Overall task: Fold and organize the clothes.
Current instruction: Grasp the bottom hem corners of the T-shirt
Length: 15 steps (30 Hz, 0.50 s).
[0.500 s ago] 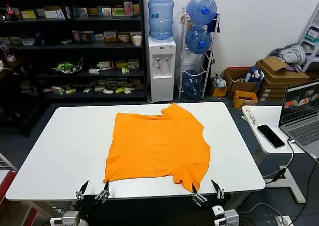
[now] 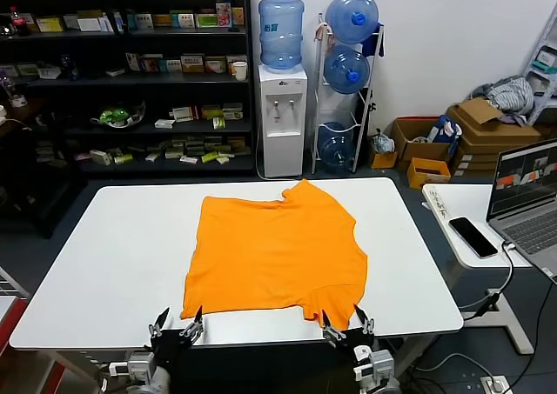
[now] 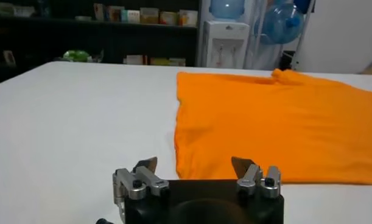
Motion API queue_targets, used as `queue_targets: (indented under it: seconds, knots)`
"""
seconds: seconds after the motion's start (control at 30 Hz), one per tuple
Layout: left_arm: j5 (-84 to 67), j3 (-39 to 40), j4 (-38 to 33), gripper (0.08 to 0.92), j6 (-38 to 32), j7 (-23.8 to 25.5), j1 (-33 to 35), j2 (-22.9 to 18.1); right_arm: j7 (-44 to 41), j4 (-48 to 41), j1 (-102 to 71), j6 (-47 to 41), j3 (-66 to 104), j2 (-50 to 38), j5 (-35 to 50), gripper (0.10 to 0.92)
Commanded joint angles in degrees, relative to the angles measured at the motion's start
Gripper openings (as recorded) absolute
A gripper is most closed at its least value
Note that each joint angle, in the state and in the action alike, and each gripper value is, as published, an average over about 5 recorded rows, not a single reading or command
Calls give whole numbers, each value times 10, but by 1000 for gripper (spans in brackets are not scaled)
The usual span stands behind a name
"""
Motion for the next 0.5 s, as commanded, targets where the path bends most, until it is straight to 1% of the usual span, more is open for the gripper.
queue_targets:
  seconds: [0.03,0.27,0.5]
  knots:
    - [10,9,82,749,-12,1,-36,-8,0,-52,20,21,-11,9,-32,609]
    - [15,14,47,550,-29,-4,-14,-10,11,-28,-8,59,-12,4,-55,410]
    - [24,17,19,342,-56,-9,9,-9,35,19,-39,82,-15,-14,-35,211]
